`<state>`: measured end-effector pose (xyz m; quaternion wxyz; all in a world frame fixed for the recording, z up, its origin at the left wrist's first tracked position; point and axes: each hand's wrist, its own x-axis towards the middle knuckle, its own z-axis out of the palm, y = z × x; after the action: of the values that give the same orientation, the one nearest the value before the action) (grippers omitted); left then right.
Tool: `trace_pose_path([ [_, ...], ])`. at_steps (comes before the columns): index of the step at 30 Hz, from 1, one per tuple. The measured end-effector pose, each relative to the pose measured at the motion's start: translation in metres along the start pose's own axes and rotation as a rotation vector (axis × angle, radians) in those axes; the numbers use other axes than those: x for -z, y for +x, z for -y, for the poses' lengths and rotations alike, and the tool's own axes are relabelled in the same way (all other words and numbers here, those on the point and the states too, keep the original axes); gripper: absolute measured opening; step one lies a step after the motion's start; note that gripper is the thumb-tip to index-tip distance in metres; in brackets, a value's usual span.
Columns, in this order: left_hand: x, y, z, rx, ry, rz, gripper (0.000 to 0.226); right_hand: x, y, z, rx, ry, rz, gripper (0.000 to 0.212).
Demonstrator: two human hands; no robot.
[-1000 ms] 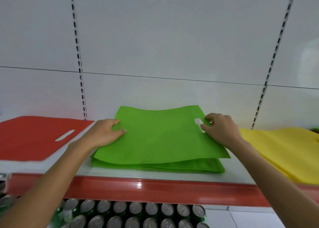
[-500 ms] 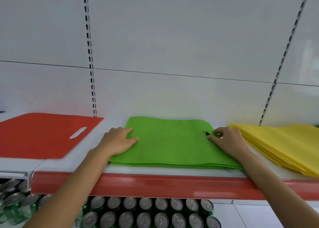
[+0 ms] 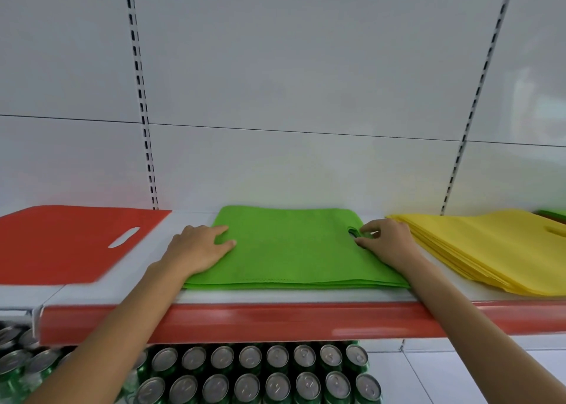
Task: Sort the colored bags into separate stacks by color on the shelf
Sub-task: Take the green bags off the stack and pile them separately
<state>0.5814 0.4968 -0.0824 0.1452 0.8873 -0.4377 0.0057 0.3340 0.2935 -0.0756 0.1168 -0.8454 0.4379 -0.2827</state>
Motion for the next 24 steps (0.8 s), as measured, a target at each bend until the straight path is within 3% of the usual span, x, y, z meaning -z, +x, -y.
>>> trace_pose_path([
  [6,0.006,-0.005,0.001,0.029,-0.026,0.026,0.055,0.003,-0.001,0.000,0.008,0.057,-0.033,0.024],
  [10,0.028,-0.010,-0.019,0.004,0.240,-0.137,0.056,0.025,-0.001,0.008,0.093,0.139,-0.178,0.023],
  [14,0.046,-0.017,-0.075,-0.124,0.131,-0.197,0.052,0.059,0.003,-0.004,0.115,0.163,-0.234,0.026],
  [19,0.028,-0.030,-0.158,-0.290,-0.008,-0.229,0.046,0.109,0.002,-0.065,0.060,0.129,-0.263,0.030],
  [24,-0.008,-0.033,-0.251,-0.331,-0.093,-0.196,0.051,0.163,-0.009,-0.169,0.007,0.060,-0.272,0.030],
])
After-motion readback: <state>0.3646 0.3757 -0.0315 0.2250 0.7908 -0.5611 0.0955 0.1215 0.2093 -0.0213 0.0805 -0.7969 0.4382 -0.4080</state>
